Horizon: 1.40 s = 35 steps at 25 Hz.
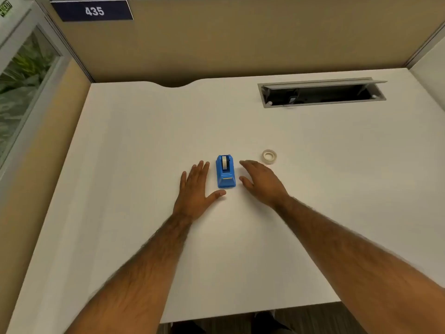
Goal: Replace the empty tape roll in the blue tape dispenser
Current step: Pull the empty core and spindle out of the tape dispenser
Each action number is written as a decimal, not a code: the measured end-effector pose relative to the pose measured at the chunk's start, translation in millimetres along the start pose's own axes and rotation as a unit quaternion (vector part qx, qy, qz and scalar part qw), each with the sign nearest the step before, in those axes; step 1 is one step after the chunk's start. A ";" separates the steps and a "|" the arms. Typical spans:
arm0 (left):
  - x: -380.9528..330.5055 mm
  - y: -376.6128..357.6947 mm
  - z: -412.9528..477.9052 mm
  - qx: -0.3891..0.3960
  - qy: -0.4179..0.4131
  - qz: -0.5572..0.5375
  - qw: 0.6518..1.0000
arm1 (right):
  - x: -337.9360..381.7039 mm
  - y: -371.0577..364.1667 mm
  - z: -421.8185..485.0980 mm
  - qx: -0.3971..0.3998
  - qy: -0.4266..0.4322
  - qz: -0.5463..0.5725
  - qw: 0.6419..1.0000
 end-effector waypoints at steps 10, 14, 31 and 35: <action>-12.5 2.4 19.0 0.014 -0.033 0.002 0.999 | 31.1 18.7 53.4 0.033 0.047 0.048 0.997; -7.6 -3.3 19.9 0.009 -0.040 0.024 0.999 | 32.0 20.5 59.8 0.047 0.050 0.037 0.997; -8.4 18.1 23.5 0.005 0.024 -0.082 0.996 | 41.1 28.3 69.7 0.066 0.061 0.031 0.995; -15.3 24.9 29.0 0.005 0.027 -0.089 0.996 | 41.4 25.2 67.5 0.062 0.061 0.029 0.996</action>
Point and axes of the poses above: each hand's wrist, its own z-axis towards the middle knuckle, its own y-axis out of the back of the hand, x = y × z, the point moved 6 cm from there along z, towards the middle knuckle, and after that the axes turned 8 degrees about y, right-handed, at the moved point
